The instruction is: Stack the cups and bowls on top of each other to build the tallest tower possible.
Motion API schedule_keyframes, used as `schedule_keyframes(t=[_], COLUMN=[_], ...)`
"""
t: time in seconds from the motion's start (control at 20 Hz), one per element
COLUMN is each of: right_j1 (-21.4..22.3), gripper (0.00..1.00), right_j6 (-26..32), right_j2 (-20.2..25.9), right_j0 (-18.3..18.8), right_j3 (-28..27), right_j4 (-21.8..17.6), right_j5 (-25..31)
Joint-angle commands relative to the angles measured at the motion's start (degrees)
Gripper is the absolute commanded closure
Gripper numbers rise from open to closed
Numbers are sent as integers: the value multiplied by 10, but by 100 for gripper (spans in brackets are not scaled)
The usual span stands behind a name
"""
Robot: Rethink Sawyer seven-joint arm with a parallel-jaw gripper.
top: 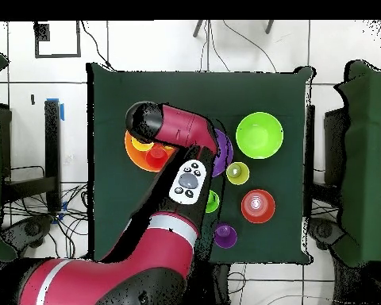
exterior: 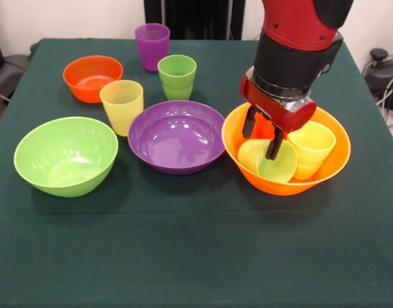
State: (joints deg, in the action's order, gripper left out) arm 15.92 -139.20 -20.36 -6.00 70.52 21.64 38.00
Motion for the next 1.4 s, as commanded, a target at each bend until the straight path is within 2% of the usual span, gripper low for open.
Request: schedule_keyframes(t=[0.05,0.45,1.4], right_j1=[-25,-32,-25], gripper=[0,0,0], right_j6=[26,20,6], right_j2=[39,24,37], right_j0=[6,4,10], right_j3=[-17,-44,-40], right_j4=[-63,-95,-109], right_j5=[100,166,162])
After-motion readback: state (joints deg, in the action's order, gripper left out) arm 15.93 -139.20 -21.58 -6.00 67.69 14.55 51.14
